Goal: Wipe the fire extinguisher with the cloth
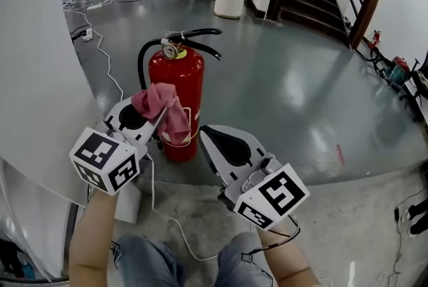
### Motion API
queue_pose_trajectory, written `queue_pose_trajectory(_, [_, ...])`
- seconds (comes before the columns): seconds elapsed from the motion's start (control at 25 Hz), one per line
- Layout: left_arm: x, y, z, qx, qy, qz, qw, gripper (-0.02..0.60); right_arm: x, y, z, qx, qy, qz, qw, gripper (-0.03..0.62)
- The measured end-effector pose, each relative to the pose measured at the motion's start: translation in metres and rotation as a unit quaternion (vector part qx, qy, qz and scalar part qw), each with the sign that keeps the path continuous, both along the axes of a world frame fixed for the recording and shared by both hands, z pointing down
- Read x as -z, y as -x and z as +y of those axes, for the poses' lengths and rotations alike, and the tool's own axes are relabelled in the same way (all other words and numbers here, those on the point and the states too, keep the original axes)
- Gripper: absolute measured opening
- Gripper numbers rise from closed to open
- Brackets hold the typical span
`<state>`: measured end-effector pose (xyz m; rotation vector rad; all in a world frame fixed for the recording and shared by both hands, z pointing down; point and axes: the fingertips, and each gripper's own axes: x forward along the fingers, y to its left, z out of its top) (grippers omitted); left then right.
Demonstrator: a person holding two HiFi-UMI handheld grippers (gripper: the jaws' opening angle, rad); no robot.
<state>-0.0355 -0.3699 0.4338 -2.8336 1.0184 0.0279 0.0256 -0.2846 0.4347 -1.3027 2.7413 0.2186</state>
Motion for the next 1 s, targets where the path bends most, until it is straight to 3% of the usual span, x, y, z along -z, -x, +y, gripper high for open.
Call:
queue_pose_trajectory(0.12, [0.002,0.002,-0.025,0.038,-0.023,-0.002,0.9990,0.089,-0.004,-0.002,0.007,0.002,-0.004,-0.004,1.000,0.006])
queue_pose_trajectory(0.28, [-0.030,0.003,-0.037,0.056,-0.032,-0.014,0.9978,0.087,-0.004,-0.007,0.016,-0.002,-0.012,0.001,1.000,0.006])
queue_pose_trajectory(0.48, [-0.150,0.009,-0.049,0.072,0.037,-0.115,0.9901,0.086,-0.022,-0.010,0.019,-0.009,0.003,0.008,1.000,0.006])
queue_pose_trajectory(0.6, [-0.177,0.008,-0.048,0.068,0.055,-0.114,0.9896,0.086,-0.028,-0.010,0.021,-0.009,0.006,0.023,1.000,0.006])
queue_pose_trajectory(0.72, [-0.145,0.005,-0.045,0.059,0.028,-0.097,0.9931,0.086,-0.026,-0.010,0.020,-0.009,0.001,0.028,1.000,0.006])
queue_pose_trajectory(0.92, [-0.037,0.002,-0.040,0.051,-0.038,-0.033,0.9975,0.086,-0.019,-0.012,0.017,-0.006,-0.008,0.020,1.000,0.006])
queue_pose_trajectory(1.0, [0.000,0.000,-0.038,0.050,-0.056,-0.029,0.9968,0.086,-0.017,-0.011,0.015,-0.004,-0.010,0.016,1.000,0.006])
